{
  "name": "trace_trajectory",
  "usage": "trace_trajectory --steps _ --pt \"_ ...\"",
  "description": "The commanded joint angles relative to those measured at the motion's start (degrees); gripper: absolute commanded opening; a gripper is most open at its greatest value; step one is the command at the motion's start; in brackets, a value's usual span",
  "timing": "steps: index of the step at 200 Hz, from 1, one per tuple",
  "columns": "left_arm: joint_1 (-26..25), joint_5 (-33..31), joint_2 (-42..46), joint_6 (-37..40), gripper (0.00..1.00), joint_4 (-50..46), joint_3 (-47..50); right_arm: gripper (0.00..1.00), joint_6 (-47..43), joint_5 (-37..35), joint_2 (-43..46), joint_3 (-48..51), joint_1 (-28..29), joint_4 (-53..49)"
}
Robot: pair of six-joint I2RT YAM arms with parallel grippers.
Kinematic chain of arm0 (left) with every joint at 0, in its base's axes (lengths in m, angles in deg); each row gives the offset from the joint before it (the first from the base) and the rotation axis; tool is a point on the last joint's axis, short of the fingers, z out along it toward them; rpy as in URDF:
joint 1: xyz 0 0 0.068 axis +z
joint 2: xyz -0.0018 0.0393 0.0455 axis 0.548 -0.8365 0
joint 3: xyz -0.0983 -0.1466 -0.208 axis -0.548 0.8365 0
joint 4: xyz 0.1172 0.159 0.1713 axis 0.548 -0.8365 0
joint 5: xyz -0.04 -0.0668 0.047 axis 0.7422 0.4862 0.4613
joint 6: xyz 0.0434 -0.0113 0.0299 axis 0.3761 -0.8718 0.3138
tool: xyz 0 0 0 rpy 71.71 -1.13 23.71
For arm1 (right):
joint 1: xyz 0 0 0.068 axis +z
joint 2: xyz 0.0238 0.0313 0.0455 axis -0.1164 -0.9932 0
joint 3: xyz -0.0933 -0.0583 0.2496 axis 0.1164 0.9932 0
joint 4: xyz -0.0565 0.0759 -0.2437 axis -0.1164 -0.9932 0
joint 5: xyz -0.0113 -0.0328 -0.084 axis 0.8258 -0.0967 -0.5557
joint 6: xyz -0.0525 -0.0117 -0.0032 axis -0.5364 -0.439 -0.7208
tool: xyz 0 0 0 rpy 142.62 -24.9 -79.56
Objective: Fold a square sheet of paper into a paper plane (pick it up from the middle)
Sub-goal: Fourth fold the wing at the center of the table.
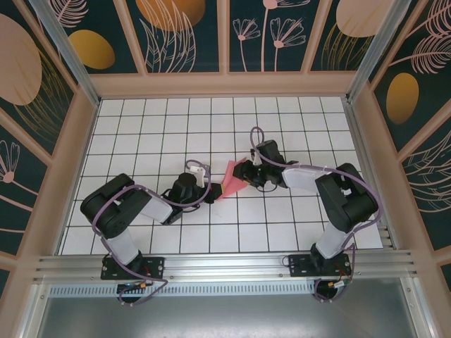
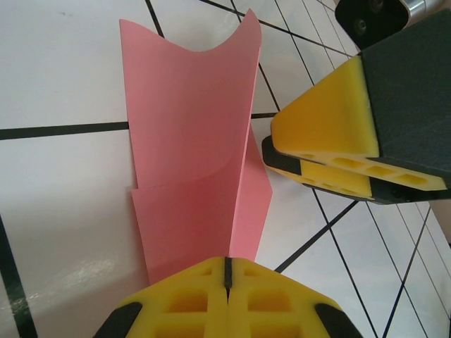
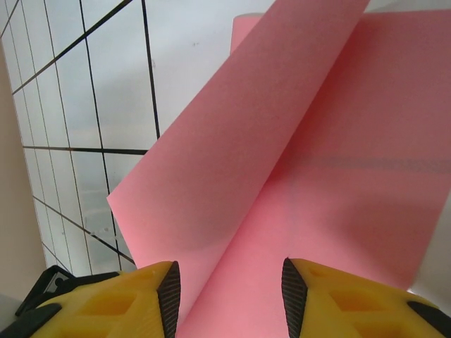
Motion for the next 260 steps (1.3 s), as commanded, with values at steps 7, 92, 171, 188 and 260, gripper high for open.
trace_trajectory --steps 7,92,171,188,260 --pt "0.61 0.03 0.05 -3.21 0.02 0.2 -0.51 0.44 -1.33 0.77 -2.73 -2.88 0.26 0.95" --pt "1.68 1.88 -2.51 -6.46 0.05 -1.13 -1.53 0.44 -2.03 0.51 -6.67 -5.04 0.26 -0.3" --pt "3.04 2.33 0.28 -6.8 0.26 -4.13 -1.65 0.45 -2.3 -3.43 -9.45 -7.03 1.74 -5.7" --pt "3.31 0.62 4.22 -4.79 0.31 -7.66 -1.66 0.44 -2.29 -4.66 -9.92 -7.28 1.84 -7.19" --pt "4.05 -0.46 9.79 0.52 0.41 -28.11 -11.19 0.42 -1.76 -10.34 -11.46 -8.5 2.19 -13.91"
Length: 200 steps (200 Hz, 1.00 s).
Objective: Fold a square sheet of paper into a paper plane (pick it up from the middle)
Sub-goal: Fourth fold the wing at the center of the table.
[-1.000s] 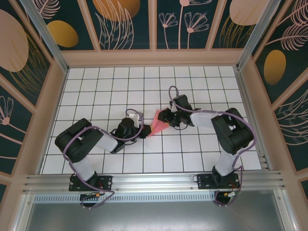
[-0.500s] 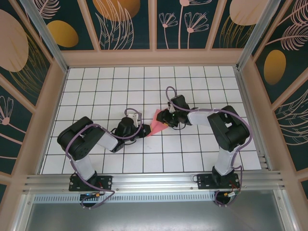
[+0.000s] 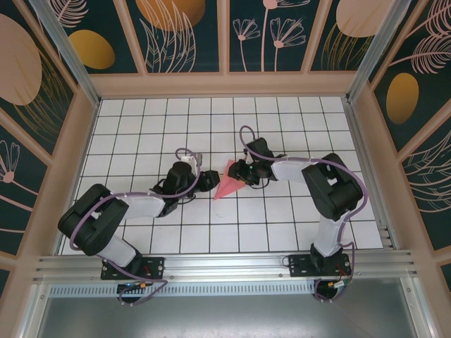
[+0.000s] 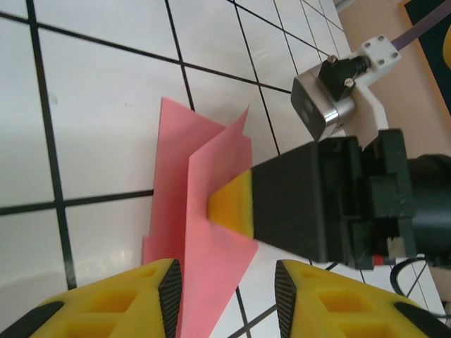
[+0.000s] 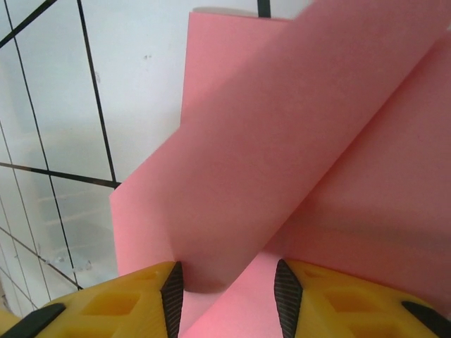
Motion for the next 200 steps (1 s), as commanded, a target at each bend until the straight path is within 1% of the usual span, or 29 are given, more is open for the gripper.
trace_trajectory --steps 1,12,39,63,91,96,133,164,200 --pt "0.27 2.55 -1.31 3.03 0.4 -8.7 -4.83 0.42 -0.39 -6.23 -3.02 -0.14 0.27 -7.24" --pt "0.23 3.62 -2.37 2.86 0.4 -8.84 -5.58 0.42 -0.66 -6.49 -3.4 -0.59 0.4 -8.24" --pt "0.28 6.5 -4.81 3.74 0.34 -11.18 -8.55 0.42 -1.68 -7.59 -4.08 -1.54 0.81 -11.01" --pt "0.19 8.5 -7.8 3.78 0.21 -11.97 -10.25 0.42 -2.19 -8.26 -4.95 -2.73 0.8 -13.86" --pt "0.36 9.55 -9.29 3.21 0.1 -11.83 -11.18 0.4 -2.17 -8.6 -5.74 -3.82 0.81 -16.12" --pt "0.35 9.65 -11.0 3.15 0.09 -11.94 -11.38 0.4 -2.2 -8.69 -5.86 -3.95 0.77 -16.46" --pt "0.46 9.64 -13.28 3.5 0.05 -13.86 -12.69 0.39 -2.01 -8.61 -6.7 -4.92 0.75 -18.14" --pt "0.71 8.24 -14.79 3.63 0.02 -15.97 -13.5 0.38 -1.16 -8.72 -7.23 -5.41 0.72 -18.95" --pt "0.78 7.27 -15.24 3.41 0.01 -16.37 -13.4 0.38 -0.5 -8.0 -6.94 -5.37 0.73 -18.48"
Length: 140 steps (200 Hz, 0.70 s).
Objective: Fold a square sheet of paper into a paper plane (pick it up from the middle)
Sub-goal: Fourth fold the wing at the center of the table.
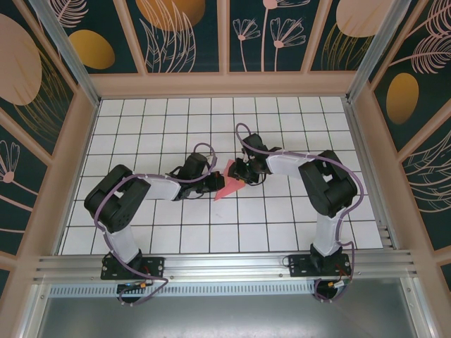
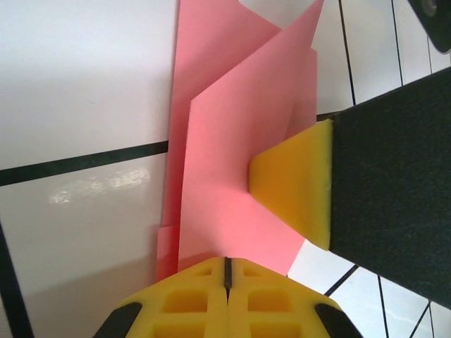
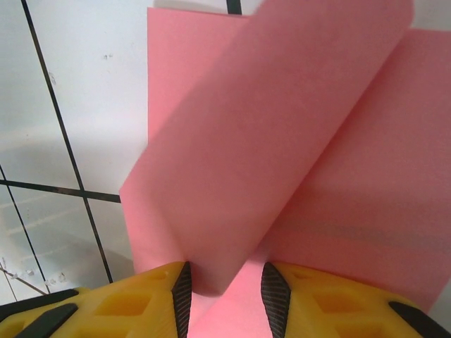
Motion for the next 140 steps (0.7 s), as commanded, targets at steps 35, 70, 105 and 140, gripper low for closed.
trace_trajectory --steps 35,70,105,140 --pt "0.6 -1.02 -1.23 0.82 0.02 -2.36 -1.24 0.36 0.8 -4.96 -4.09 1.72 -0.16 -7.3" --pt "0.7 -0.67 -1.6 1.02 0.03 -2.46 -1.58 0.31 1.36 -6.08 -5.36 1.23 -0.2 -9.06" --pt "0.64 -0.81 -1.53 1.39 0.04 -3.31 -2.04 0.3 2.5 -6.89 -5.5 1.53 -0.43 -9.31" --pt "0.78 -0.89 -1.82 1.56 0.04 -3.85 -2.39 0.3 2.65 -6.72 -5.35 1.7 -0.53 -9.01"
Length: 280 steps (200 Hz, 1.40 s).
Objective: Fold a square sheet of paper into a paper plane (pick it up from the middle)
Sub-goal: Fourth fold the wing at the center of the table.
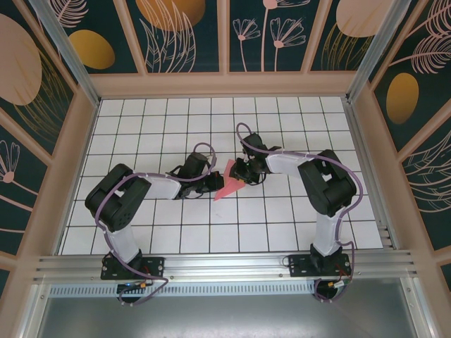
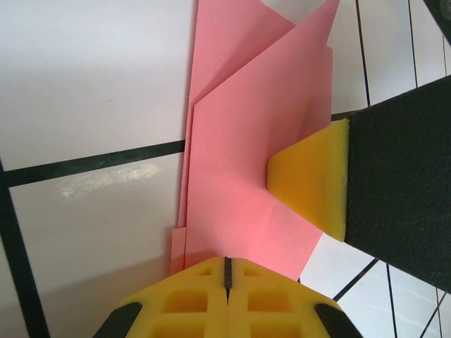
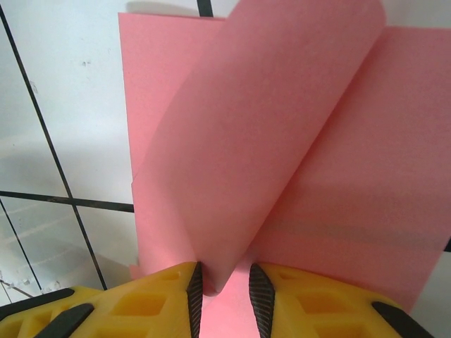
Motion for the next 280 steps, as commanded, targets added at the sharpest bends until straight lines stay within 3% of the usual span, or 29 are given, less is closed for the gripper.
trace_trajectory --steps 1,198,228,280 --pt "0.45 -0.69 -1.3 1.3 0.04 -2.06 -1.48 0.3 1.14 -6.06 -4.76 2.5 -0.47 -7.4" --pt "0.81 -1.42 -4.08 1.21 0.01 -5.81 -2.27 0.28 1.36 -5.54 -5.55 2.07 -0.47 -8.41" --pt "0.81 -0.9 -4.62 2.49 0.0 -8.24 -2.16 0.28 1.64 -4.25 -2.72 1.25 -0.58 -7.61" --pt "0.81 -0.45 -5.18 5.14 0.0 -11.16 -2.11 0.33 1.75 -2.63 10.08 1.99 -1.17 1.03"
